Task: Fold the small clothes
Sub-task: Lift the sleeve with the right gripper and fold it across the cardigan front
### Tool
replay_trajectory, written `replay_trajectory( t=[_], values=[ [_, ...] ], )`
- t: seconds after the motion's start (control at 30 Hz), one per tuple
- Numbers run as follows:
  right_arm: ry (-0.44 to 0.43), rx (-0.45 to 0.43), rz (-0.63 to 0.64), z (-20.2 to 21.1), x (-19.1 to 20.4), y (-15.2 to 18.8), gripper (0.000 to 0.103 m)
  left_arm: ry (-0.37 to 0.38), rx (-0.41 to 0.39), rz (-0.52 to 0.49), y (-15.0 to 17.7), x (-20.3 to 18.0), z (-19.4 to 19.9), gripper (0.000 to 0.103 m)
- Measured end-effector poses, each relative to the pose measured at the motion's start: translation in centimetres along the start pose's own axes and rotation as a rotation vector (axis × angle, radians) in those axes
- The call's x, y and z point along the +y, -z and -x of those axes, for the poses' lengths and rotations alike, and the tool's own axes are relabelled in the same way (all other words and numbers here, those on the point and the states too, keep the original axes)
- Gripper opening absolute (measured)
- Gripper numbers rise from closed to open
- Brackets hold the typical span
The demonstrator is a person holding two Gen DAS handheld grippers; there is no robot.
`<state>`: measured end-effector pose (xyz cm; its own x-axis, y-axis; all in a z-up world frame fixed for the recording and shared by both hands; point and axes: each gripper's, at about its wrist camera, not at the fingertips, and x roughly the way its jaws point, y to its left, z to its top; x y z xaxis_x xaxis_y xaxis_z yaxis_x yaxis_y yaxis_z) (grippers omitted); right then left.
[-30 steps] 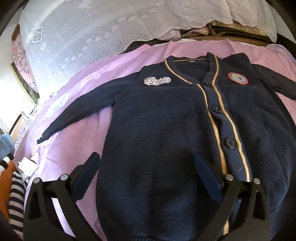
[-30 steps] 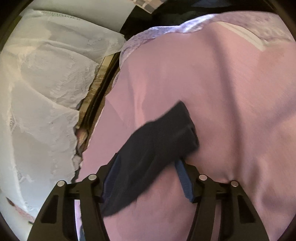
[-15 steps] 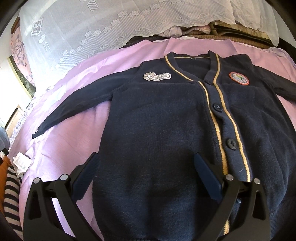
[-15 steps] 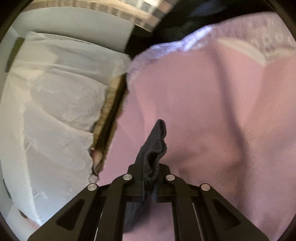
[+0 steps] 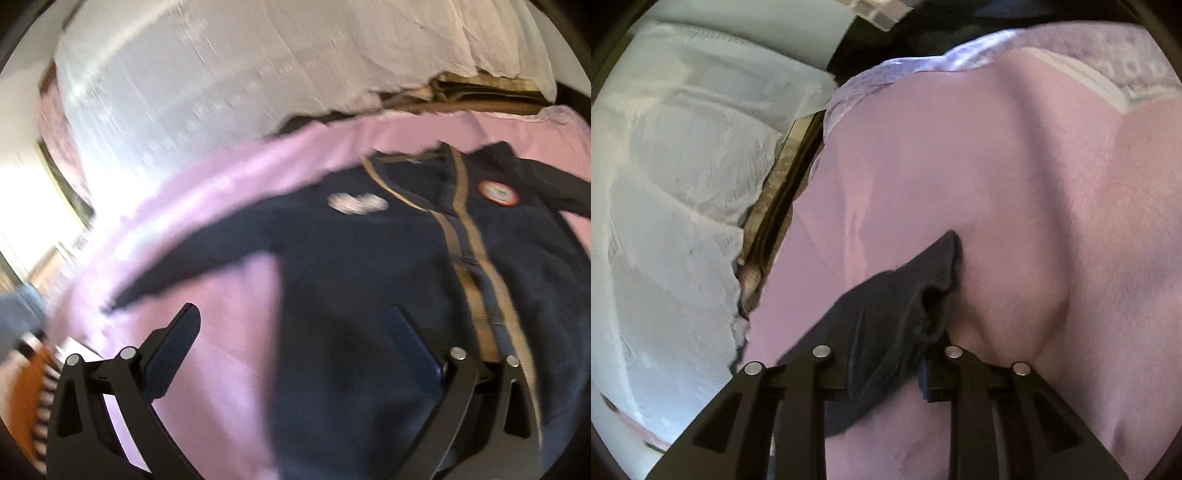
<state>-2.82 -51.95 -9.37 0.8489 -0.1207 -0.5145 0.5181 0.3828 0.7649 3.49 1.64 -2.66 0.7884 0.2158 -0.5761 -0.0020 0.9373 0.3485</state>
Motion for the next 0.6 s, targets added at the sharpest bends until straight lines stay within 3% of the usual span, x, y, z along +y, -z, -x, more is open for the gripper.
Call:
replay_trajectory(
  t=[0.03, 0.1, 0.17, 0.23, 0.27, 0.37, 0.5, 0.6],
  values=[
    [0.014, -0.004, 0.011, 0.1, 0.1, 0.3, 0.01, -0.053, -0.015, -0.009, -0.2, 1.1, -0.6, 0.099],
    [0.017, -0.018, 0.003, 1.0, -0.4, 1.2, 0.007, -0.083, 0.006, 0.019, -0.3, 2.9, -2.1, 0.099],
    [0.019, -0.047, 0.008, 1.7, -0.2, 1.9, 0.007, -0.03, 0.099, 0.122, 0.3, 5.0, -5.1, 0.099],
    [0.017, -0.086, 0.06, 2.7, 1.3, 2.6, 0.007, 0.045, 0.261, 0.231, 1.2, 6.0, -8.8, 0.099],
    [0.01, -0.104, 0.102, 3.2, 2.5, 3.0, 0.007, 0.085, 0.301, 0.265, 1.4, 6.3, -9.8, 0.099],
    [-0.043, -0.132, 0.241, 4.4, 7.2, 4.6, 0.007, 0.078, 0.271, 0.31, 1.1, 6.8, -9.7, 0.099],
    [-0.105, -0.072, 0.369, 3.8, 13.4, 7.1, 0.007, 0.007, 0.23, 0.205, 0.2, 5.0, -9.4, 0.099],
    [-0.133, -0.032, 0.451, 2.6, 18.3, 8.8, 0.006, 0.012, 0.216, 0.168, -0.4, 4.4, -9.6, 0.099]
  ],
)
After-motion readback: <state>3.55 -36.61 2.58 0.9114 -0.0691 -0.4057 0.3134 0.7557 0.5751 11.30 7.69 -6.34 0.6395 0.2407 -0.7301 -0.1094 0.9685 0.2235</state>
